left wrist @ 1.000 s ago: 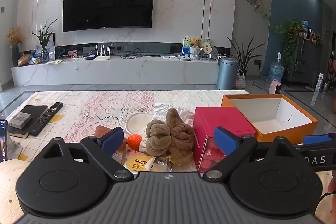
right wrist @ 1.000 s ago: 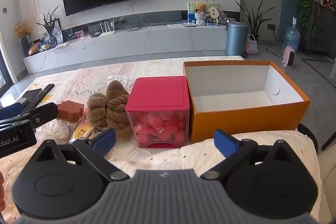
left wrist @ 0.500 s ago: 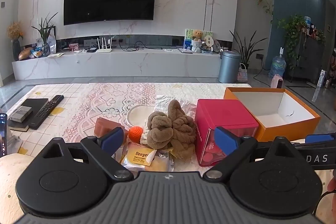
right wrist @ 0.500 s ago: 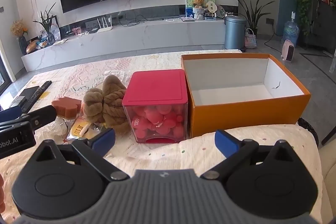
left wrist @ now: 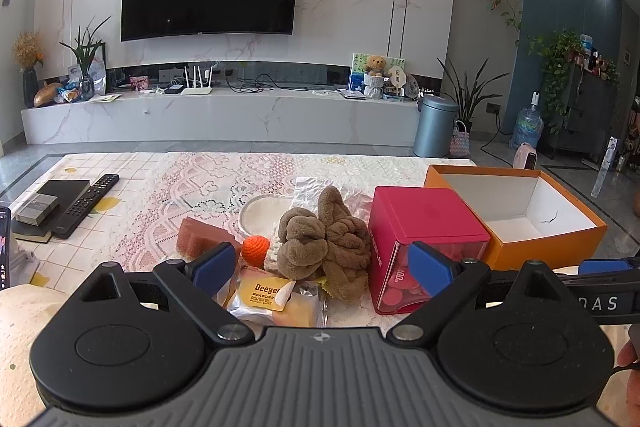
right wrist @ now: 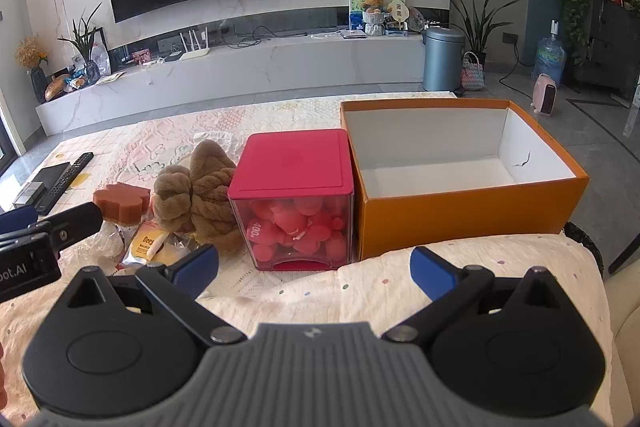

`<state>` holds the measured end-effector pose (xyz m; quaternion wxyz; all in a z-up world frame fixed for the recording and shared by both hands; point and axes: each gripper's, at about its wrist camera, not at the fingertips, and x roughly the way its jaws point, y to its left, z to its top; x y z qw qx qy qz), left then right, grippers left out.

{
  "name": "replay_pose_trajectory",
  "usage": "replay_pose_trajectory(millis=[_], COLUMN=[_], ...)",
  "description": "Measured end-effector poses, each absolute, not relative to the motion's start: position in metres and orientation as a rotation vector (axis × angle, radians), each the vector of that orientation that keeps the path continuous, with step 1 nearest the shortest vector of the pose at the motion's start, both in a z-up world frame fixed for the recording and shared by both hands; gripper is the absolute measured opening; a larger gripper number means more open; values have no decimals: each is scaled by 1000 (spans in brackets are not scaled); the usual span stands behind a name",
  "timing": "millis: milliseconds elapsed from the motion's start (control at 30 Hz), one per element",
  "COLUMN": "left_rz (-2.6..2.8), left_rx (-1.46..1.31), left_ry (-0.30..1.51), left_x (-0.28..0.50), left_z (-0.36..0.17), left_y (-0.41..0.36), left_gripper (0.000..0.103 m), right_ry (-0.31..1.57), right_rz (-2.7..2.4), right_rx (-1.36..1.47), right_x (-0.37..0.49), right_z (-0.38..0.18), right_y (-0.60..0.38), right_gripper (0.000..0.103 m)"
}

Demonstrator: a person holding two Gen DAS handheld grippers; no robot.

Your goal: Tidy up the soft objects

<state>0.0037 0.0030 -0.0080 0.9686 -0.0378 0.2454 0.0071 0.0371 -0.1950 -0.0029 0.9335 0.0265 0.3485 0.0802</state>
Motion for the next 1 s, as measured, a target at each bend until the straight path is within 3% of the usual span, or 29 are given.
replay_pose_trajectory(millis=[1000], left_rz=[13], left_rx=[-100], left_ry=[500], left_x=[2], left_z=[-11], left_y=[7], left_gripper=[103], right_ry=[730], right_rz=[156], right_rx=[31], right_x=[38], right_z=[-4], right_y=[-187], right_gripper=[100])
